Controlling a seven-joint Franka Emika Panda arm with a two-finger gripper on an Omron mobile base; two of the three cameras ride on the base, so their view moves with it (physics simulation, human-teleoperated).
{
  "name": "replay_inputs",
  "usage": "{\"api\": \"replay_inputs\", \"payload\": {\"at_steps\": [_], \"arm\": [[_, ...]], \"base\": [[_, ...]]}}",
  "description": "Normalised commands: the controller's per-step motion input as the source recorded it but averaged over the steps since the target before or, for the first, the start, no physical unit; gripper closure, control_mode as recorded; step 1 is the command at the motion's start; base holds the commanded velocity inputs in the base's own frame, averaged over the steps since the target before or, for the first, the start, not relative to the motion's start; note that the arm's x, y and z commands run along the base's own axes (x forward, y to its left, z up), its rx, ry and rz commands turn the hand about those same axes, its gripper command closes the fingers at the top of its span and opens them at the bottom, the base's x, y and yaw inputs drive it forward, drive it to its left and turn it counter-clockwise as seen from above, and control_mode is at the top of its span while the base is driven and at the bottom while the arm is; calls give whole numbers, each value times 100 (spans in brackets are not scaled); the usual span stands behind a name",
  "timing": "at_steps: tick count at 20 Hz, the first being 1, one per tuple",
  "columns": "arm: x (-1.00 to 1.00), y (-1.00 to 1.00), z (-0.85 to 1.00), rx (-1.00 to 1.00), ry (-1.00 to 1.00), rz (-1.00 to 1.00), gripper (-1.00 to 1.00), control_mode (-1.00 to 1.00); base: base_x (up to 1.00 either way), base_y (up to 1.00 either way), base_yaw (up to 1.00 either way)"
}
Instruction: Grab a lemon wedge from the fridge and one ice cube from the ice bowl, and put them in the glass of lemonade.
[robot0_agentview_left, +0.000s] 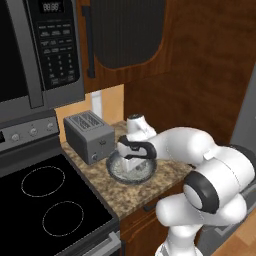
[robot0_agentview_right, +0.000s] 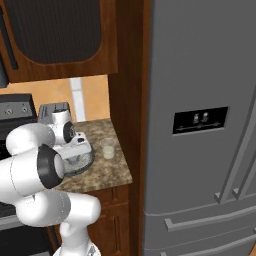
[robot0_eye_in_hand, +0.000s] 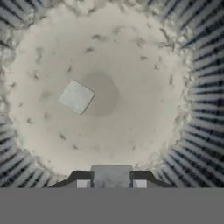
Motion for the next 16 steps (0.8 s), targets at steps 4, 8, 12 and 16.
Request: {"api": "replay_inputs", "payload": {"at_steps": [4, 8, 12, 16], "arm": [[-45, -10, 67, -1, -24, 1, 100, -100], [-27, -14, 57, -6, -30, 0, 100, -100], [-4, -22, 66, -7, -28, -1, 100, -100], [0, -26, 50, -4, -16, -5, 100, -100]], "base": [[0, 0, 0], [0, 0, 0], [0, 0, 0], [0, 0, 0]]}}
